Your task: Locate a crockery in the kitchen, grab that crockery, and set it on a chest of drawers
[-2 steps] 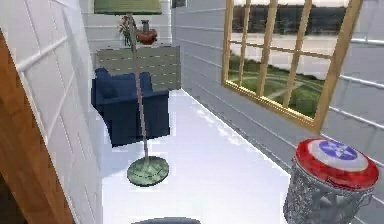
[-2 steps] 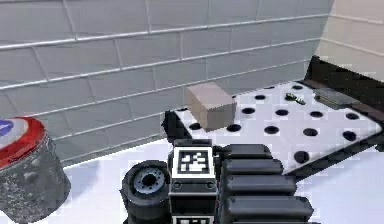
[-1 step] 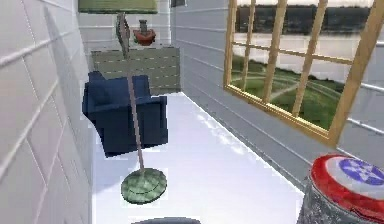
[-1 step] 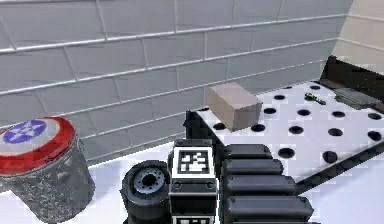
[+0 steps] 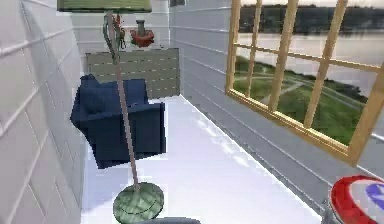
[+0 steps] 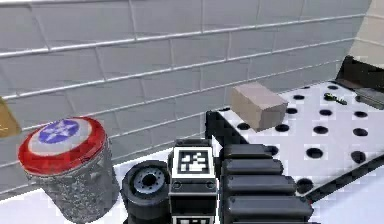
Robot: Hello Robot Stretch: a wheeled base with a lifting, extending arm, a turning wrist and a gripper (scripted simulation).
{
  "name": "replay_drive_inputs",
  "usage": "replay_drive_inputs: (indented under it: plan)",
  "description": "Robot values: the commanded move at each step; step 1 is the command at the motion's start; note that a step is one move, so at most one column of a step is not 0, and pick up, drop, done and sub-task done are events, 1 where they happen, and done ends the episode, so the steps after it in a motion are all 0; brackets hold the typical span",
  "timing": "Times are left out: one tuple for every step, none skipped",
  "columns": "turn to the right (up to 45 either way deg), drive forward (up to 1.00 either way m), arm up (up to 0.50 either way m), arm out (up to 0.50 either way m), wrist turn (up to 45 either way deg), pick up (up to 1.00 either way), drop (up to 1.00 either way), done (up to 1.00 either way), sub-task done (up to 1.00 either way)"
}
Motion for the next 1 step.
replay_drive_inputs:
  plan:
    - [45.0,0.0,0.0,0.0,0.0,0.0,0.0,0.0,0.0]
